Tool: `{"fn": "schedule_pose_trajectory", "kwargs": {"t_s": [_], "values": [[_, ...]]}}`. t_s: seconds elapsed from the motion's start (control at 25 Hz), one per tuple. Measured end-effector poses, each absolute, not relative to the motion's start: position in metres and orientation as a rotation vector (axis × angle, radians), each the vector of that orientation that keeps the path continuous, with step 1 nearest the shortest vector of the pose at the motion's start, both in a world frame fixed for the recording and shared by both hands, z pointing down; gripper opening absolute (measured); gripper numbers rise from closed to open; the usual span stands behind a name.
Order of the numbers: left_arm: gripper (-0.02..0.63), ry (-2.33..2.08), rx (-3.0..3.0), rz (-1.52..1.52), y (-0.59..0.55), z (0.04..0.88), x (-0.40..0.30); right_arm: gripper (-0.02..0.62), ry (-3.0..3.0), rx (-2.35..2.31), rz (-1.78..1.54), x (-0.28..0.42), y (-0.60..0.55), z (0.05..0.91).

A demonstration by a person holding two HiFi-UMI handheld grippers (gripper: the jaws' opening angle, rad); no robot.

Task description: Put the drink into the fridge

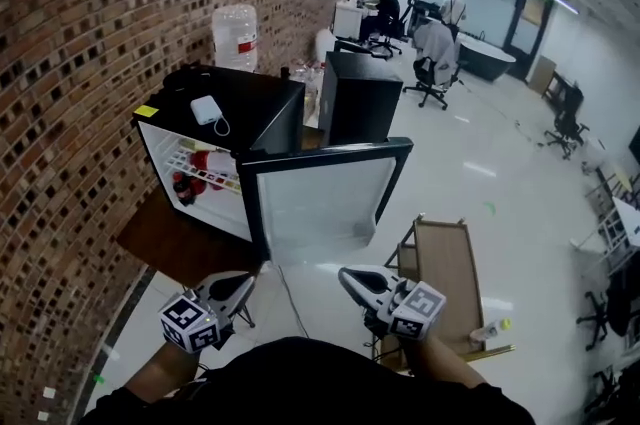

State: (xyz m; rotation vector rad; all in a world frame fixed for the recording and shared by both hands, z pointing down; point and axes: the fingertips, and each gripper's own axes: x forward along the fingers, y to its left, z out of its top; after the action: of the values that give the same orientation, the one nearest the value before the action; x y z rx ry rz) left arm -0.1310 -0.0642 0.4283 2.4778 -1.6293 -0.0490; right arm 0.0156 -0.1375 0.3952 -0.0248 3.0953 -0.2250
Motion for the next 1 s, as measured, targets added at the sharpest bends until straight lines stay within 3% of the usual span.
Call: {"fn": "schedule_pose_trajectory", "kwargs": {"t_s": [0.4, 1.0], "values": [[-0.006, -1.55, 2.55, -0.032, -0.08, 0.424, -0.102, -0.011, 3.083, -0.121, -0.189, 0.054, -0.144, 0.413], [-0.006, -1.554, 2.55, -0.028, -0.076, 0.426, -0.109, -0.011, 3.098, -0.116, -0.191, 0.047, -0.14, 0.409]]}}
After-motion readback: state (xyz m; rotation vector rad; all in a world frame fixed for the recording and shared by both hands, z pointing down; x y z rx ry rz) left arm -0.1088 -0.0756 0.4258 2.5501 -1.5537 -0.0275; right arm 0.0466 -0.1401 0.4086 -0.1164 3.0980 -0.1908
